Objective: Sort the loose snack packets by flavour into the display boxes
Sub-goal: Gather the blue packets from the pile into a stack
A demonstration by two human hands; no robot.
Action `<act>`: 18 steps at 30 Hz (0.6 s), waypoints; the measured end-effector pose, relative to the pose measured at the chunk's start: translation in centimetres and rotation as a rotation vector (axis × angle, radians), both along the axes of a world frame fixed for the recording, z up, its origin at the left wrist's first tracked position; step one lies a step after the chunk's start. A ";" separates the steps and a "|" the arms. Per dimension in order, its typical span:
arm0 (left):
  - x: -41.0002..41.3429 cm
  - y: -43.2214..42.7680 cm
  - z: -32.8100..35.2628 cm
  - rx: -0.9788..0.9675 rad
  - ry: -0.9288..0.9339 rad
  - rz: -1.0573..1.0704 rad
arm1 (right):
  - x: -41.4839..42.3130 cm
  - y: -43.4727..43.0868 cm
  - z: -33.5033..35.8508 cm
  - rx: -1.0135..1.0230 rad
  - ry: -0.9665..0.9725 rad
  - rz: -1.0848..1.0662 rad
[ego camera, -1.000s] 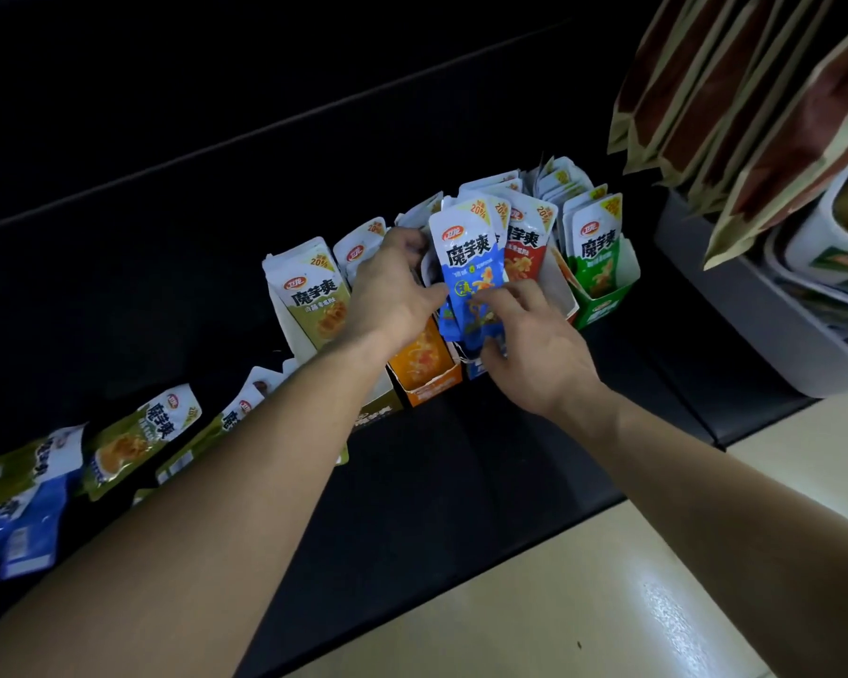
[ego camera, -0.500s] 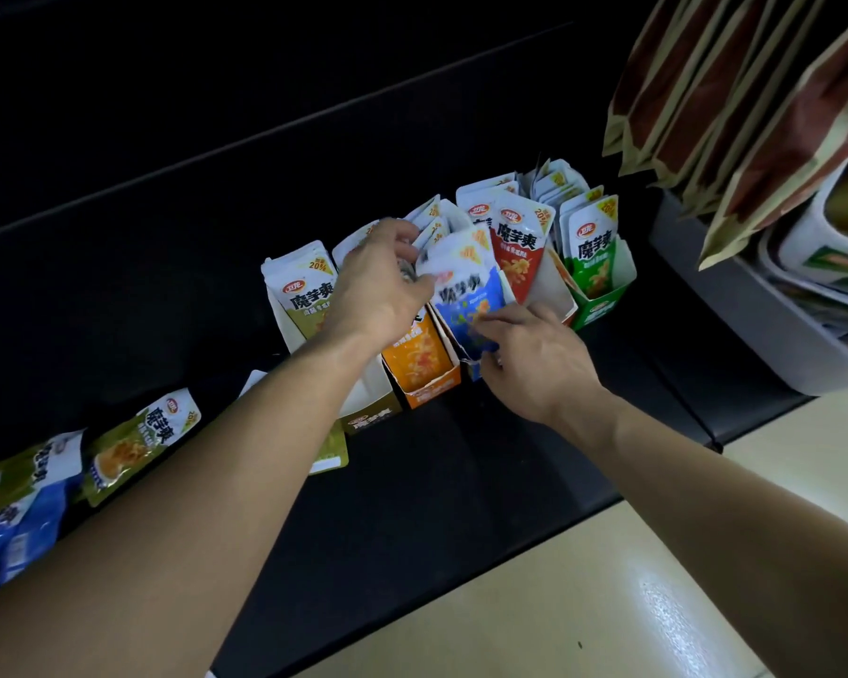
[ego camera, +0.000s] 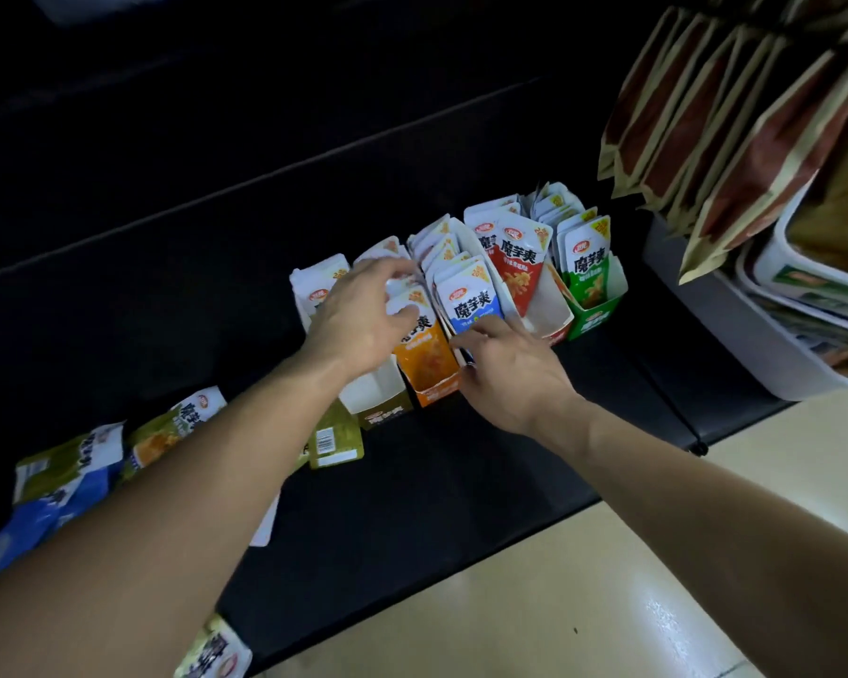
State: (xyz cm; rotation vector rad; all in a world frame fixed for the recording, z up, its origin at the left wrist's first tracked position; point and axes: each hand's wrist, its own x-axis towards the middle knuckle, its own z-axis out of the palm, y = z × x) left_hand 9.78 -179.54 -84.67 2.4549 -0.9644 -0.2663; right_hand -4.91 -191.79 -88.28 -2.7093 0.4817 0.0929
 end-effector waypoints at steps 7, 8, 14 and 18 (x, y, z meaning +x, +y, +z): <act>-2.8 15.9 7.6 0.341 -0.008 -0.059 | 1.4 7.9 11.7 -0.059 0.158 0.302; -3.4 18.3 8.6 0.394 -0.010 -0.070 | 1.6 9.4 13.4 -0.052 0.178 0.341; -6.4 31.2 12.4 0.507 -0.019 -0.009 | 1.1 18.4 19.8 -0.080 0.371 0.595; -8.2 39.8 11.2 0.523 0.103 0.123 | 1.3 23.8 17.0 -0.111 0.504 0.675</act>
